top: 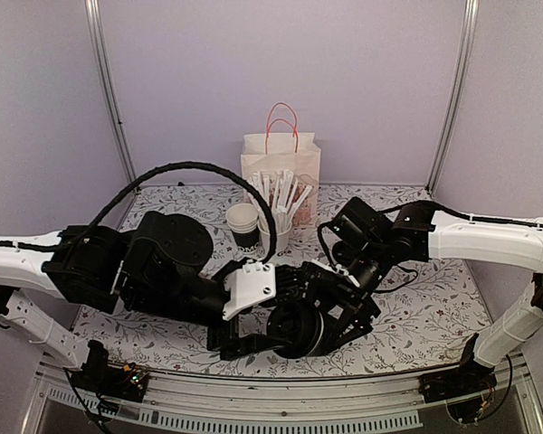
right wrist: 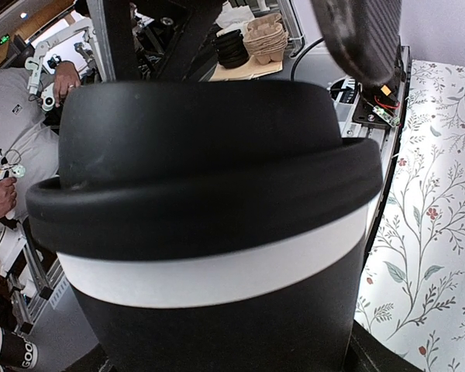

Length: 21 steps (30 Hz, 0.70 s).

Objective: Pack the takeout coffee

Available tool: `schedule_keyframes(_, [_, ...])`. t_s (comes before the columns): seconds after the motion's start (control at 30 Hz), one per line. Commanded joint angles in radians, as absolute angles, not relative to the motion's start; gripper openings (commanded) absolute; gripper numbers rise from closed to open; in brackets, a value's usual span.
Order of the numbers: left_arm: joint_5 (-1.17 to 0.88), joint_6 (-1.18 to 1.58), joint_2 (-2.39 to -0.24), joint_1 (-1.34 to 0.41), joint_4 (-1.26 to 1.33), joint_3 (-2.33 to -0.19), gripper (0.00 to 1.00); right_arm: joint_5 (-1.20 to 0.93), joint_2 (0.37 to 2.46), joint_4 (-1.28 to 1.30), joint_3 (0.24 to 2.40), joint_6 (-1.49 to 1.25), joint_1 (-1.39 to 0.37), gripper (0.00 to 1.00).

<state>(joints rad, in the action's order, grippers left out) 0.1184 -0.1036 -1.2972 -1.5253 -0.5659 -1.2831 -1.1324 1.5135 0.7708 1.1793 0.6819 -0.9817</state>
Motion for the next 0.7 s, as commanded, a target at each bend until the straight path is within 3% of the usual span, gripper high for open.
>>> schedule_keyframes(0.0, [0.079, -0.106, -1.290, -1.556, -0.605, -1.277, 0.78, -1.157, 1.535, 0.771, 1.216, 0.690, -0.976, 0.71])
schedule_keyframes(0.2, [0.090, -0.108, -1.270, -1.557, -0.608, -1.260, 0.81, -1.160, 1.544, 0.780, 1.225, 0.694, -0.976, 0.71])
schedule_keyframes(0.23, [0.095, -0.108, -1.267, -1.558, -0.604, -1.257, 0.83, -1.160, 1.546, 0.782, 1.227, 0.695, -0.976, 0.71])
schedule_keyframes(0.27, [0.106, -0.107, -1.266, -1.559, -0.600, -1.254, 0.97, -1.161, 1.546, 0.783, 1.228, 0.695, -0.976, 0.71])
schedule_keyframes(0.3, [0.119, -0.108, -1.267, -1.560, -0.595, -1.253, 0.99, -1.161, 1.548, 0.786, 1.231, 0.695, -0.976, 0.71])
schedule_keyframes(0.67, [0.166, -0.123, -1.308, -1.559, -0.544, -1.245, 0.95, -1.151, 1.555, 0.787, 1.236, 0.696, -0.976, 0.71])
